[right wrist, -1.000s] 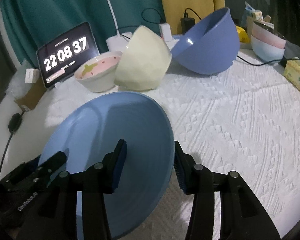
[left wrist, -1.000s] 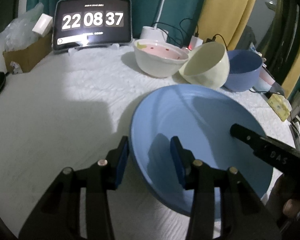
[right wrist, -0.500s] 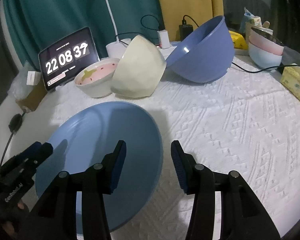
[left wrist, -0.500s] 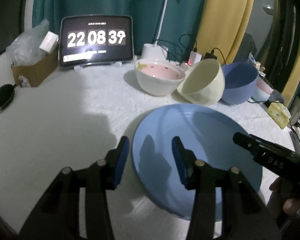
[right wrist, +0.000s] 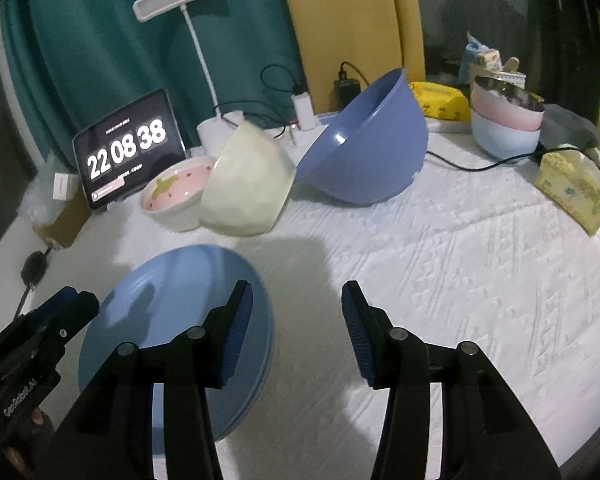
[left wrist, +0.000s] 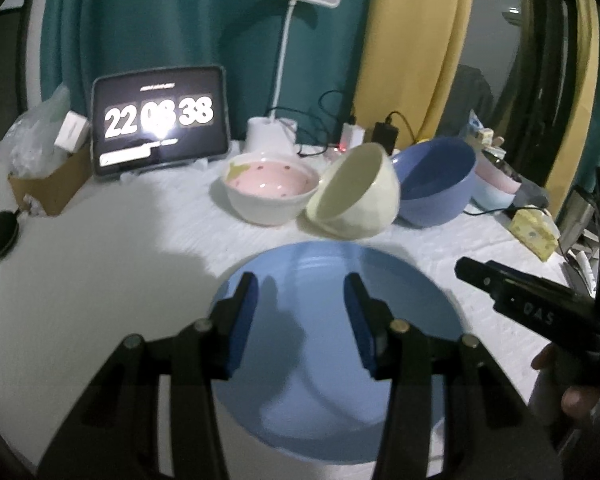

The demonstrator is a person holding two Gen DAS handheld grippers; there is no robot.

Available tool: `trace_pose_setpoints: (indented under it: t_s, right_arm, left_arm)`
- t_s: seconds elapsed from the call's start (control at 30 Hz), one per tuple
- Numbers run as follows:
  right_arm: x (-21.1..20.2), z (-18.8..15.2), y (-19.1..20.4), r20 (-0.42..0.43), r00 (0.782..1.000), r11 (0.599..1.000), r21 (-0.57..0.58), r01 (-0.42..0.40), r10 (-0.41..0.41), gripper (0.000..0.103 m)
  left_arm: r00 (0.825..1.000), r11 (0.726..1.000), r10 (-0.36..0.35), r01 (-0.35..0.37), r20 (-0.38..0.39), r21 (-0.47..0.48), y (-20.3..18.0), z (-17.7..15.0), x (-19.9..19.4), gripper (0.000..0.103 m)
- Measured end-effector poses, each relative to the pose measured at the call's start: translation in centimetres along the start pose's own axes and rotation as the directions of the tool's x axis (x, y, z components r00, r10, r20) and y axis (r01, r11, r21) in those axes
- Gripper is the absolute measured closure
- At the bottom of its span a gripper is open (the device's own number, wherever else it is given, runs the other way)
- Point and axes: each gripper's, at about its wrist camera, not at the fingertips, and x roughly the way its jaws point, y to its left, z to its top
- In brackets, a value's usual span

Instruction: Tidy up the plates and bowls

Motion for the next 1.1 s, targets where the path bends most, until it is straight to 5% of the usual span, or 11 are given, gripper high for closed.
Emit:
trace_pose_setpoints:
  t_s: [0.57,1.1]
  right_arm:
    - [-2.4,4.2,-3.9,0.057,0.998,0.999,0.043,0.021,-0.024,0.054]
    - [-0.1,8.6,-5.8,0.068,0.997,0.998,0.053,0.034,-0.037,0.054]
  left_arm:
    - [0.998,0.995,-0.067,0.066,0.015,0.077,-5.6,3.9,0.5,0.057]
    - [0.996,0.991,-0.086,0.084,0.011,0.101,-7.6,6.8,3.2,0.056]
